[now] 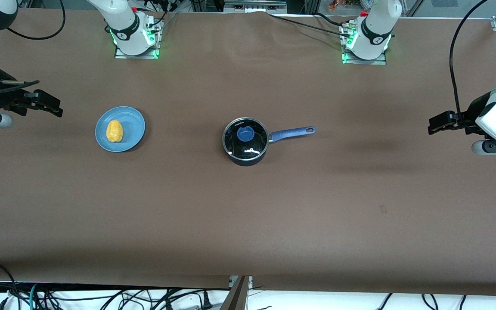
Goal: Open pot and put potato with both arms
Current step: 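Move the left gripper over the pot and lower onto the lid knob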
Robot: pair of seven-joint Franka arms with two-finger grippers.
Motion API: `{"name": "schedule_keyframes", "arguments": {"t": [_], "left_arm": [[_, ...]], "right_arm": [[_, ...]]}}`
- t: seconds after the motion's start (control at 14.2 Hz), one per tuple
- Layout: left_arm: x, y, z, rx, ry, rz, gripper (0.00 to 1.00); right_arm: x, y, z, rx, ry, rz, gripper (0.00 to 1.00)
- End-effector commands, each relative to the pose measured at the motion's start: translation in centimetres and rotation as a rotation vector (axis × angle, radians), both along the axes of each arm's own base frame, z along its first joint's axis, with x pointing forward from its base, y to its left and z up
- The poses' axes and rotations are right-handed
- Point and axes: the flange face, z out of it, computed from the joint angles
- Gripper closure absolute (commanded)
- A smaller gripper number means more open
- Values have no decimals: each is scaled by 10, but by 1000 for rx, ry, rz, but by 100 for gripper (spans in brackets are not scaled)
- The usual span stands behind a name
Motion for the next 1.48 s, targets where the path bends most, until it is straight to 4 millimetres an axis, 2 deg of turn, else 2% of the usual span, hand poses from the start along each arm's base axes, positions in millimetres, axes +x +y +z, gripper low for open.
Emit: {"name": "schedule_keyframes", "arguments": {"t": [0.0, 0.28, 0.42, 0.56, 0.64, 0.85, 1.06, 1.2, 1.34, 1.41], "left_arm": [[-7, 1, 6, -15, 2, -12, 0], [-6, -6, 5, -27, 4, -13, 0], [-6, -23, 2, -26, 7, -18, 0], [-5, -56, -7, -49, 25, 42, 0], [-4, -82, -17, -65, 44, 70, 0], [-6, -180, -38, -71, 9, 153, 0], [-11, -265, -72, -105, -7, 243, 0], [-13, -314, -104, -136, -24, 245, 0], [-27, -373, -137, -162, -39, 251, 0], [-32, -392, -154, -149, -52, 270, 0]], "right_arm": [[-8, 1, 0, -15, -5, -5, 0], [-8, 3, -1, -16, 6, -10, 0], [-8, 1, 2, -13, 0, -16, 0], [-7, 2, 4, -8, -5, -15, 0], [-7, 2, 3, -8, -5, -15, 0], [-6, -1, 0, -3, 3, -24, 0], [-6, -1, -1, -4, 6, -27, 0], [-7, -1, 0, -4, 4, -27, 0], [-7, -1, 0, -4, 6, -27, 0], [-8, -1, -1, -4, 11, -27, 0]]}}
